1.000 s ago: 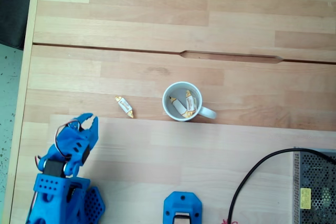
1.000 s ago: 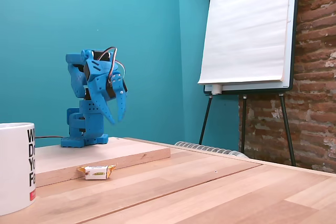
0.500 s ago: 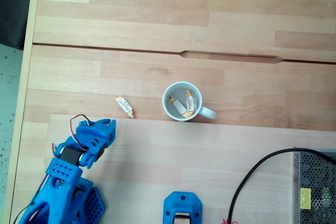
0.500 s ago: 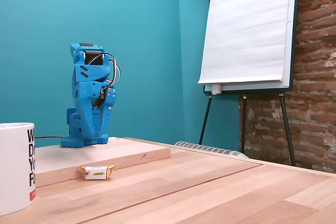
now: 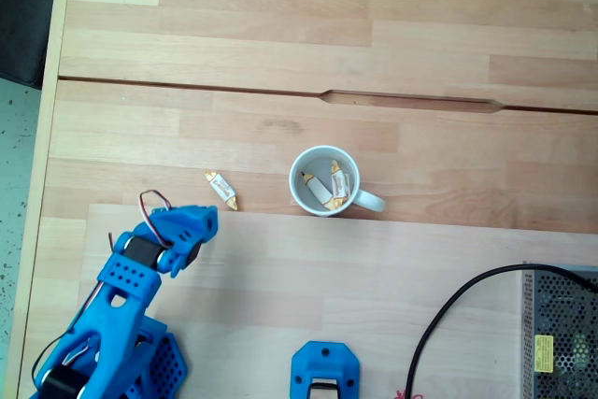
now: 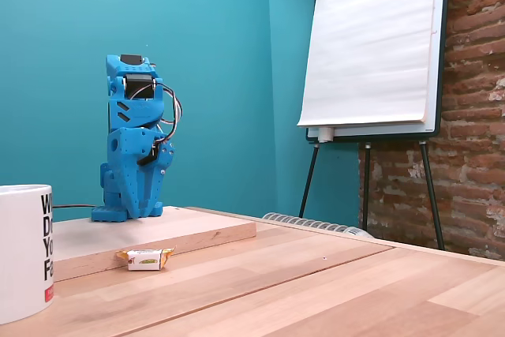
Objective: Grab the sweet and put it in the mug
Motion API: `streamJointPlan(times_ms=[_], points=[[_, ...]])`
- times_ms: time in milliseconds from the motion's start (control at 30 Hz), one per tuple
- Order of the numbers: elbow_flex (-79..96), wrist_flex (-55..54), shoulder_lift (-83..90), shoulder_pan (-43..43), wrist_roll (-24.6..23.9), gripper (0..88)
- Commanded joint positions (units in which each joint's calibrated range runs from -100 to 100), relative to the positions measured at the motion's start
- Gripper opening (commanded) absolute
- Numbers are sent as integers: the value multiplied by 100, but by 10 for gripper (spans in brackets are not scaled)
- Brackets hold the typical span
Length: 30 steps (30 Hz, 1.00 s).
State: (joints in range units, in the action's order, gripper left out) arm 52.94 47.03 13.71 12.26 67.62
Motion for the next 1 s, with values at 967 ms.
streamJointPlan(times_ms=[967], points=[[-1253, -74, -1337, 9, 88, 176]])
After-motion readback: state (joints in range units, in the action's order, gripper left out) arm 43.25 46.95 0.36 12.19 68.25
